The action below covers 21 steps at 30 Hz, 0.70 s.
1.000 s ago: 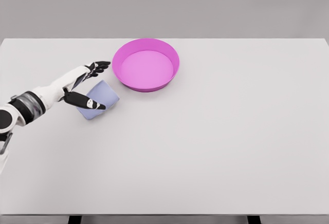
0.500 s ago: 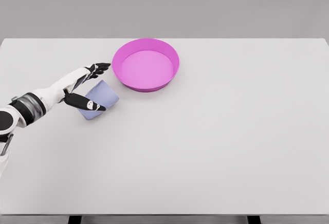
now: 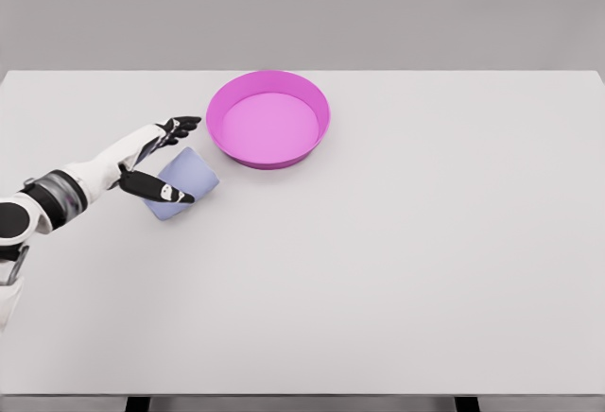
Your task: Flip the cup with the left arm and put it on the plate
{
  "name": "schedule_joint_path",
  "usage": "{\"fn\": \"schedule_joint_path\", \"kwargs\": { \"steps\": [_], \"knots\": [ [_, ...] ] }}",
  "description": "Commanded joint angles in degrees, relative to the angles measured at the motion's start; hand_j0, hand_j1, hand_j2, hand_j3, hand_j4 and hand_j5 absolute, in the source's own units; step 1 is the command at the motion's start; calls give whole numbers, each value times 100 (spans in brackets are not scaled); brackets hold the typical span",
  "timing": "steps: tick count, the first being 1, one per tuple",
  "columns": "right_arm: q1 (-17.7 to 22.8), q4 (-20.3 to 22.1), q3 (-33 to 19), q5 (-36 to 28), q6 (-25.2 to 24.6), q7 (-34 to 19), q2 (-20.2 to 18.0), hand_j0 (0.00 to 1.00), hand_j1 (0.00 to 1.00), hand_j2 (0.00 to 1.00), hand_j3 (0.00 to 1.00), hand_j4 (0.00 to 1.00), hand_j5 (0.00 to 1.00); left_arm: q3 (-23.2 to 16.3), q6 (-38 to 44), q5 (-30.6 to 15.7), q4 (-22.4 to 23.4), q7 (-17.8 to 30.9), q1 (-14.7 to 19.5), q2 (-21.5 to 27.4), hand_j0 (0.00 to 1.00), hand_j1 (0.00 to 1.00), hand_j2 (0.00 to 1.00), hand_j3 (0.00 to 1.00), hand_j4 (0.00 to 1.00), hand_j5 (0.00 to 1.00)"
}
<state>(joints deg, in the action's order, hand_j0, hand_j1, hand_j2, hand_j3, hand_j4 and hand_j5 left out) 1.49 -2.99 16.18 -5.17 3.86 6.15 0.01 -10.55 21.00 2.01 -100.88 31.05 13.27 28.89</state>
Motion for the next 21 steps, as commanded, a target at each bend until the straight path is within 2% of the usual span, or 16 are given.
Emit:
{"fn": "schedule_joint_path", "kwargs": {
  "steps": [1, 11, 21],
  "knots": [
    [0, 0, -1, -2, 0, 0, -1, 100, 100, 100, 100, 100, 100, 1, 62, -16, 16, -11, 0, -33, 100, 100, 100, 100, 100, 100],
    [0, 0, -1, -2, 0, -8, -1, 100, 100, 100, 100, 100, 100, 1, 563, 10, 42, -99, 9, -120, 100, 100, 100, 100, 100, 100],
    [0, -9, -1, -2, 0, 0, -1, 100, 100, 100, 100, 100, 100, 1, 589, 19, 16, -99, 26, -147, 100, 100, 100, 100, 100, 100]
  ]
}}
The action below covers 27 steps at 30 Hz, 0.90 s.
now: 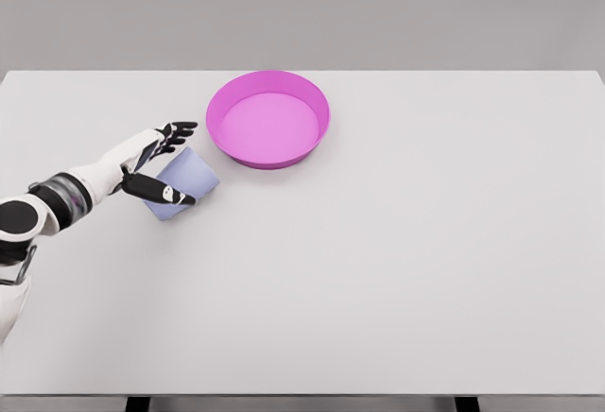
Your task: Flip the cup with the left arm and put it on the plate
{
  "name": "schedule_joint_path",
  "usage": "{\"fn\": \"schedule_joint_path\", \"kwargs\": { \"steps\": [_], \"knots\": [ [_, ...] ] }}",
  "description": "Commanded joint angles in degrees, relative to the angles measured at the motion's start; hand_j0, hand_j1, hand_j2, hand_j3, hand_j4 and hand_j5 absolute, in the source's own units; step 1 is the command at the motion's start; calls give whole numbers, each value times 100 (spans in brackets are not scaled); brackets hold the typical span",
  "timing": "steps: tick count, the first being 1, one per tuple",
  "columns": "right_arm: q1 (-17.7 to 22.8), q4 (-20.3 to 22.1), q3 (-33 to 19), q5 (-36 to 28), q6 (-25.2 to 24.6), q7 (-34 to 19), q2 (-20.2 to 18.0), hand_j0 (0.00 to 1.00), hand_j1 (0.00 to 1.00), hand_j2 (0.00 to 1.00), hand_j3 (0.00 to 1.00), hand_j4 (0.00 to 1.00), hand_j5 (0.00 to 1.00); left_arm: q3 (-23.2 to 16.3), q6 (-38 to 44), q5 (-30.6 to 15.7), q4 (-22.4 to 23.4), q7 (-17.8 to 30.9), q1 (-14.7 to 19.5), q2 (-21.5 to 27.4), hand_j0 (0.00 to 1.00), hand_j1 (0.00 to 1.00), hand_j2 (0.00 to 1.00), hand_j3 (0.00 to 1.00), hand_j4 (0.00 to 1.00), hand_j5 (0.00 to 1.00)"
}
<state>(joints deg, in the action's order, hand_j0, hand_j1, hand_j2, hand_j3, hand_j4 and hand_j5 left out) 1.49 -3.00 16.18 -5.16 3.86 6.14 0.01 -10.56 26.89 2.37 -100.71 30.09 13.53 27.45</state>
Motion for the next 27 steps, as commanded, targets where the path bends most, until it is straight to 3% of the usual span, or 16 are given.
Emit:
{"fn": "schedule_joint_path", "kwargs": {
  "steps": [1, 25, 27],
  "knots": [
    [0, 1, -1, -2, 0, 1, -1, 100, 100, 100, 100, 100, 100, -7, 1, -8, 8, -3, 0, -3, 100, 100, 100, 100, 100, 100],
    [0, 1, -1, -2, 0, -8, -1, 100, 100, 100, 100, 100, 100, -148, 45, 97, 219, -117, 88, -73, 100, 100, 100, 100, 100, 100],
    [0, 1, -1, -2, 0, 1, -1, 100, 100, 100, 100, 100, 100, -183, 45, 97, 219, -126, 79, -82, 93, 93, 93, 93, 93, 93]
  ]
}}
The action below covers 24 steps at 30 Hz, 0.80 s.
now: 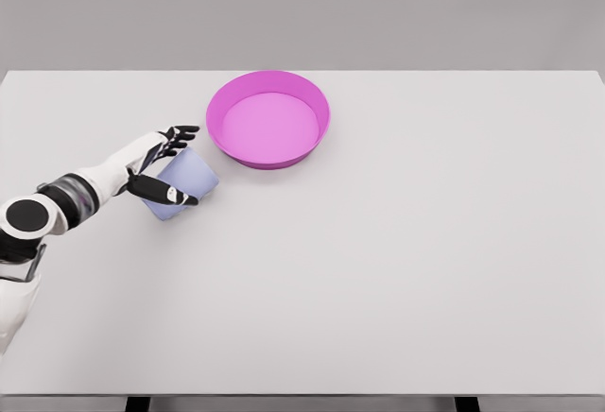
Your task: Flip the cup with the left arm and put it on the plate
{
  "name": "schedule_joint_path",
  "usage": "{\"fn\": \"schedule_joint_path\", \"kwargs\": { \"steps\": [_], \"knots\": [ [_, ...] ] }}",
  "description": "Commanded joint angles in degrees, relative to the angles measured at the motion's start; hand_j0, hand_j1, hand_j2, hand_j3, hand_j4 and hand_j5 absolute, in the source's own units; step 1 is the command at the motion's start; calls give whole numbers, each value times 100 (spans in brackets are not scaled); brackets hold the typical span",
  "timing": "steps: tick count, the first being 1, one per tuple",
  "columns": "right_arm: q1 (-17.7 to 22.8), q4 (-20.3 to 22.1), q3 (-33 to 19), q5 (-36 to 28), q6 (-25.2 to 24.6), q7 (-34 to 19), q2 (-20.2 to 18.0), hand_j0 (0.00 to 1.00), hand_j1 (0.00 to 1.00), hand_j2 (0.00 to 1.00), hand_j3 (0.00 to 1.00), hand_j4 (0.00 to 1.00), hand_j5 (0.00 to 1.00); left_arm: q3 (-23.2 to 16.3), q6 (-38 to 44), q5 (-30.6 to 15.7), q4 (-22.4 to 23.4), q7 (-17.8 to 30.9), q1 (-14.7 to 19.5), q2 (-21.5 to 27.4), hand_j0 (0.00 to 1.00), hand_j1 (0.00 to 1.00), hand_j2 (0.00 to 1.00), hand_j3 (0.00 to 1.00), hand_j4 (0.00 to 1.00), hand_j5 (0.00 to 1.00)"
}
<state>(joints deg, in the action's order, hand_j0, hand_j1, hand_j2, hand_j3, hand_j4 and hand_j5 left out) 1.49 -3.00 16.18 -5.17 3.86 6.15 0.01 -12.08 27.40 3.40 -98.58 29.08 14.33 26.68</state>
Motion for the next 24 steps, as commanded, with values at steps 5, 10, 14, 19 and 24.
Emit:
{"fn": "schedule_joint_path", "kwargs": {
  "steps": [5, 10, 14, 19, 24],
  "knots": [
    [0, 2, -1, -2, 0, 0, -1, 100, 100, 100, 100, 100, 100, -40, -16, -15, -4, -78, -17, -22, 82, 82, 82, 82, 82, 82],
    [0, -7, -1, -2, 0, 0, -1, 100, 100, 100, 100, 100, 100, -111, -16, -15, 5, -78, -26, -31, 76, 76, 76, 76, 76, 76],
    [0, -7, -1, -2, 0, 0, -1, 100, 100, 100, 100, 100, 100, -111, -25, -15, 5, -78, -26, -22, 73, 73, 73, 73, 73, 73],
    [0, -7, -1, -2, 0, 0, -1, 100, 100, 100, 100, 100, 100, -93, -42, -111, -39, -78, -35, 48, 70, 70, 70, 70, 70, 70],
    [0, 2, -1, -2, 0, 0, -1, 100, 100, 100, 100, 100, 100, -49, -104, -375, -83, -78, -44, 145, 66, 66, 66, 66, 66, 66]
  ]
}}
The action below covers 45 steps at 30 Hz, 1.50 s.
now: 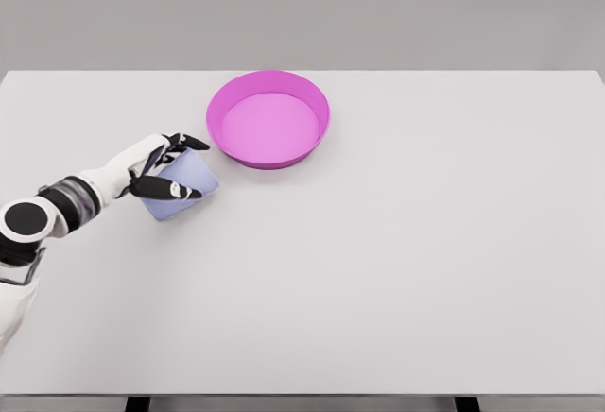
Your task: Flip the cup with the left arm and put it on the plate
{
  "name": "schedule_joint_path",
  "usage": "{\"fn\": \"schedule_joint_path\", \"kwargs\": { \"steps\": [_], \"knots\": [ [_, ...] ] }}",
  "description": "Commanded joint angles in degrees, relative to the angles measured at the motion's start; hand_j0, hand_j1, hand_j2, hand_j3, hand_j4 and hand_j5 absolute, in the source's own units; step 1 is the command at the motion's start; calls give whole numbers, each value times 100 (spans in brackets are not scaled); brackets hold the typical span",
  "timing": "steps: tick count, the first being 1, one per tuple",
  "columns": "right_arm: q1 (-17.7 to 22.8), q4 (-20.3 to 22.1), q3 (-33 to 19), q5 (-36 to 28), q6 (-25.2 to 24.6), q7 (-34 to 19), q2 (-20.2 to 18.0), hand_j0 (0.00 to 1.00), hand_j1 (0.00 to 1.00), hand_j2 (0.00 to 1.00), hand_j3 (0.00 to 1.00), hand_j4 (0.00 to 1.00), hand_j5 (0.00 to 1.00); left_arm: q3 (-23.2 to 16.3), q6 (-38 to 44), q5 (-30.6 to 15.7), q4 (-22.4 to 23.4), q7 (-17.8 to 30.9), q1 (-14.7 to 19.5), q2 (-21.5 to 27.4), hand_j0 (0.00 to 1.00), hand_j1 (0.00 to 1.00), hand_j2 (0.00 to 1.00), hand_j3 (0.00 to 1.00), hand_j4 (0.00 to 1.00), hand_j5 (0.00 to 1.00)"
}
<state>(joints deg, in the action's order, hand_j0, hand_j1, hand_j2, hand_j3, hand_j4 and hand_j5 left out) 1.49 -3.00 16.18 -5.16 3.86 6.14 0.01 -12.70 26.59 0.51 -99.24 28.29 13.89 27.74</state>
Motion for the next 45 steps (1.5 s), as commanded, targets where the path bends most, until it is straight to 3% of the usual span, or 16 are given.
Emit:
{"fn": "schedule_joint_path", "kwargs": {
  "steps": [1, 7, 21, 27, 33, 37, 41, 45],
  "knots": [
    [0, -8, -1, -2, 0, 1, -1, 100, 100, 100, 100, 100, 100, 22, -127, -174, -17, -8, 0, 91, 64, 64, 64, 64, 64, 64],
    [0, 1, -1, -2, 0, 1, -1, 100, 100, 100, 100, 100, 100, 180, -1059, -499, -17, -175, 9, 179, 59, 59, 59, 59, 59, 59],
    [0, 1, -1, -2, 0, -8, -1, 100, 100, 100, 100, 100, 100, 127, -2219, -526, 53, -597, 26, 214, 59, 59, 59, 59, 59, 59],
    [0, 1, -1, -2, 0, 1, -1, 100, 100, 100, 100, 100, 100, 110, -3247, -657, 71, -606, 53, 109, 59, 59, 59, 59, 59, 59],
    [0, 1, -1, -2, 0, 1, -1, 100, 100, 100, 100, 100, 100, 57, -4065, -1255, 537, -720, 220, -32, 61, 61, 61, 61, 61, 61],
    [0, 1, -1, -2, 0, 1, -1, 100, 100, 100, 100, 100, 100, -374, -4539, -1861, 871, -737, 395, -67, 61, 61, 61, 61, 61, 61],
    [0, 1, 8, -2, 0, 1, -1, 100, 100, 100, 100, 100, 100, -479, -4882, -1976, 1011, -737, 439, -304, 63, 63, 63, 63, 63, 63],
    [0, -8, -1, 6, 0, 1, -1, 100, 100, 100, 100, 100, 100, -840, -5558, -2362, 1310, -729, 580, -410, 63, 63, 63, 63, 63, 63]
  ]
}}
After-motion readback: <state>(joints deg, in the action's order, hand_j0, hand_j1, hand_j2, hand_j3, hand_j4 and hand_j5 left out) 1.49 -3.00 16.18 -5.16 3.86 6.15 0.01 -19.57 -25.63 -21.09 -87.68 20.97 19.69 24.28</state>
